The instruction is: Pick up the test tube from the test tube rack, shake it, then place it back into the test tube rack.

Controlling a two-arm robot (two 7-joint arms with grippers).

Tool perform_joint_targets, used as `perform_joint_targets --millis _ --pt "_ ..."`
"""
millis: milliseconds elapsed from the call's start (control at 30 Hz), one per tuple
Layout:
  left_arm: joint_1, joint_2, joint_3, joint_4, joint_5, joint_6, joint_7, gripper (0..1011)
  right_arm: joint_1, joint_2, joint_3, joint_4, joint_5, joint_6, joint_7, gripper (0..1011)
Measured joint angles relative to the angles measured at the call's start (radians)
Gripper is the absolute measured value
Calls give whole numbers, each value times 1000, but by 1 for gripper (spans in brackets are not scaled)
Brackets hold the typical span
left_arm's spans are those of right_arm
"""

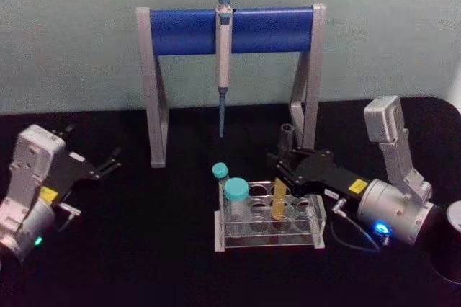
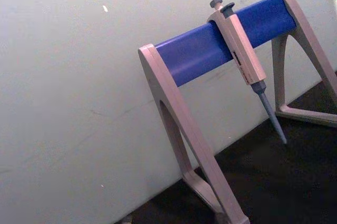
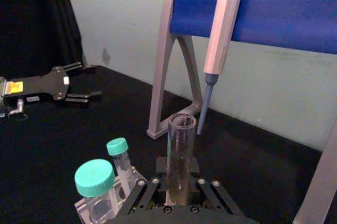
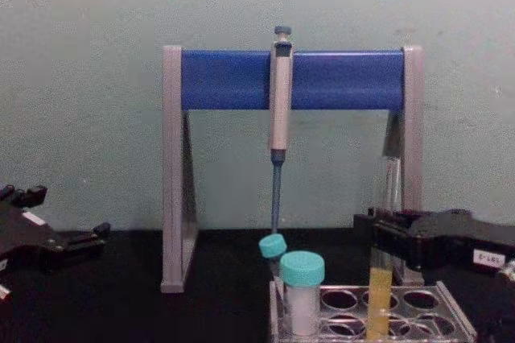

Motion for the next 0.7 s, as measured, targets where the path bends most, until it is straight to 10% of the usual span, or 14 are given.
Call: perform_joint_targets --millis 700 --pt "0 0 0 0 0 0 0 1010 -7 2 -1 -6 -23 -2 -12 235"
